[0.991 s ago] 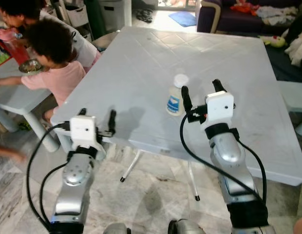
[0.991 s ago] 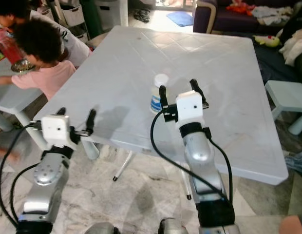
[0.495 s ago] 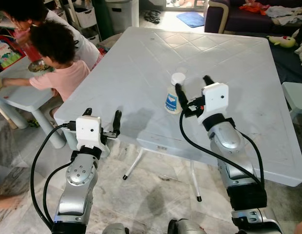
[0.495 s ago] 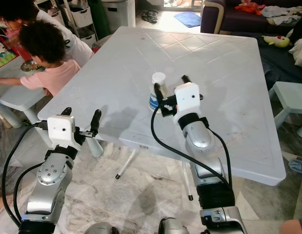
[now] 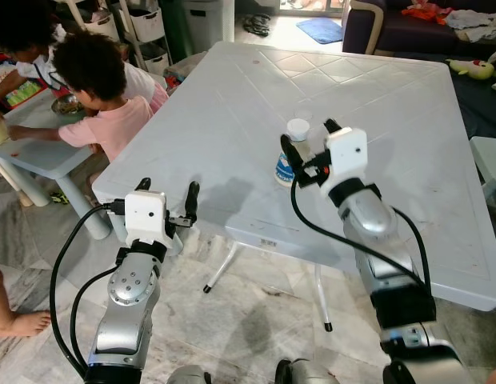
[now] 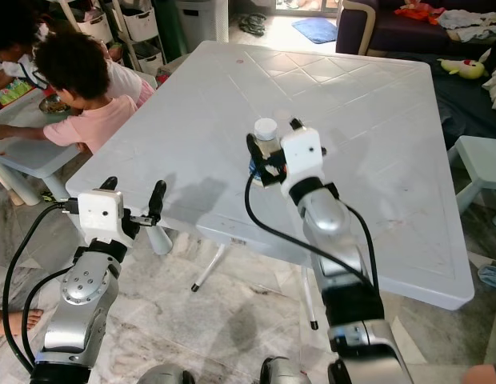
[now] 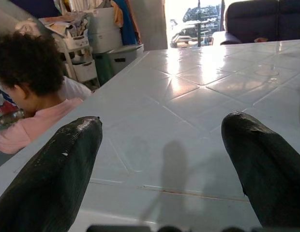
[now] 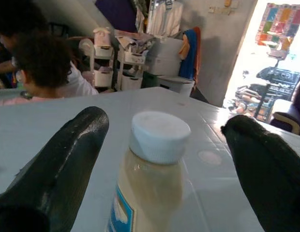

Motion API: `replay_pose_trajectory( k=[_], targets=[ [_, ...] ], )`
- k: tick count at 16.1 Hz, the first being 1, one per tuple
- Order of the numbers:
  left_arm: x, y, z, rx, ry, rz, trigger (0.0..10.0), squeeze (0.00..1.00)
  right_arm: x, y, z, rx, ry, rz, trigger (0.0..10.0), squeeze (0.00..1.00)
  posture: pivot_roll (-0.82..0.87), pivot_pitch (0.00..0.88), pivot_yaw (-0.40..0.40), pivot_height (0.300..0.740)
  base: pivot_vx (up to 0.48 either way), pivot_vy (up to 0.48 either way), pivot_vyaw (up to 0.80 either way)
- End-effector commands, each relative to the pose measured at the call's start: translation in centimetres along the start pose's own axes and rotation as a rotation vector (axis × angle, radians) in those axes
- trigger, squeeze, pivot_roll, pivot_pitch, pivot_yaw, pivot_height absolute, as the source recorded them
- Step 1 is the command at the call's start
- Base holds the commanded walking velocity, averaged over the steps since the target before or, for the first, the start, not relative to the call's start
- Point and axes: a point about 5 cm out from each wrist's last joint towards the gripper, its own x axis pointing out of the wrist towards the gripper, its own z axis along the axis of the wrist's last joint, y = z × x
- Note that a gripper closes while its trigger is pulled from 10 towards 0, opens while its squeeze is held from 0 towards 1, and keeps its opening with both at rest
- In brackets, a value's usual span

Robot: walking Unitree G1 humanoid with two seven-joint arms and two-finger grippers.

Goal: Restocking fridge

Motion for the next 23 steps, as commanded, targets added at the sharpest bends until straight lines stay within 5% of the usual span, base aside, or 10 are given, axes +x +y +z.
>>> replay_pose_trajectory(
  k=[1,8,9,10,23],
  targets=[
    [0.0,0.1,0.2,0.014,-0.005,-0.001,10.0,0.00,0.4,-0.1,0.1,0.005,0.001,0.016,10.0,0.00,0.09,0.052,0.045,0.740,0.000,0.000,0.00],
    [-0.1,0.1,0.2,0.021,-0.001,-0.001,10.0,0.00,2.2,-0.6,0.0,0.036,0.006,0.046,10.0,0.00,0.10,0.063,0.050,0.740,0.000,0.000,0.00],
    [-0.1,0.1,0.2,0.021,0.000,-0.002,10.0,0.00,2.3,-0.7,0.1,0.036,0.004,0.050,3.6,0.00,0.10,0.063,0.050,0.740,0.000,0.000,0.00],
    [-0.1,0.0,0.2,0.022,0.002,-0.004,10.0,0.00,2.6,-0.9,0.1,0.050,0.010,0.052,0.0,0.00,0.11,0.062,0.050,0.740,0.000,0.000,0.00],
    [-0.2,-0.2,0.0,0.038,0.021,-0.013,10.0,0.00,2.9,-0.8,-0.9,0.109,0.059,0.077,0.0,0.00,0.11,0.066,0.051,0.740,0.000,0.000,0.00]
  ],
)
